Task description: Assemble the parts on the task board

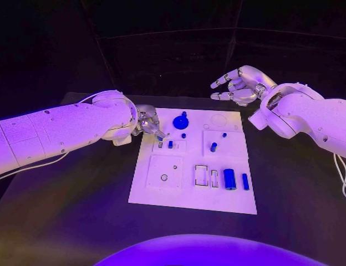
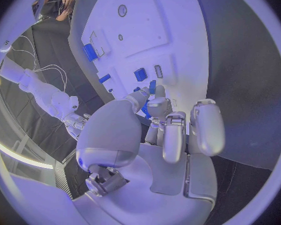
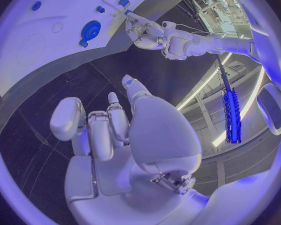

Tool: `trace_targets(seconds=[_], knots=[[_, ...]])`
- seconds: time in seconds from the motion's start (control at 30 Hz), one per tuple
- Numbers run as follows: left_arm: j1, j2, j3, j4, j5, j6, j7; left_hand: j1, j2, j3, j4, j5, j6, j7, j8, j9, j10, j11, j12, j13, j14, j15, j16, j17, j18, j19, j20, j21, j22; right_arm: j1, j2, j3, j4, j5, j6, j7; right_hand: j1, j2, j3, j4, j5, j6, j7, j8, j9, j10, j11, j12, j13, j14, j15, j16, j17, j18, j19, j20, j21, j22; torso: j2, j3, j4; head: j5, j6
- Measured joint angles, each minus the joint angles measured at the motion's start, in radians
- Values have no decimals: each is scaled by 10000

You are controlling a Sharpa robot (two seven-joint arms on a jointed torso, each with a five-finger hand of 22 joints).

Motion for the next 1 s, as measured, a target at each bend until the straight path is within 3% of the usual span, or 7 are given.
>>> trace_targets(seconds=[1.0], knots=[[-118, 93, -6, -43, -115, 530, -328, -23, -21, 112, -3, 4, -11, 21, 28, 14, 34, -33, 0, 10, 0, 0, 0, 0, 0, 0, 0, 0, 21, -4, 6, -1, -9, -1, 13, 4, 0, 0, 0, 0, 36, 0, 0, 39, 0, 0, 0, 0, 0, 0, 0, 0, -2, 1, 0, 0, 0, -12, -5, 10, 5, 5, -75]])
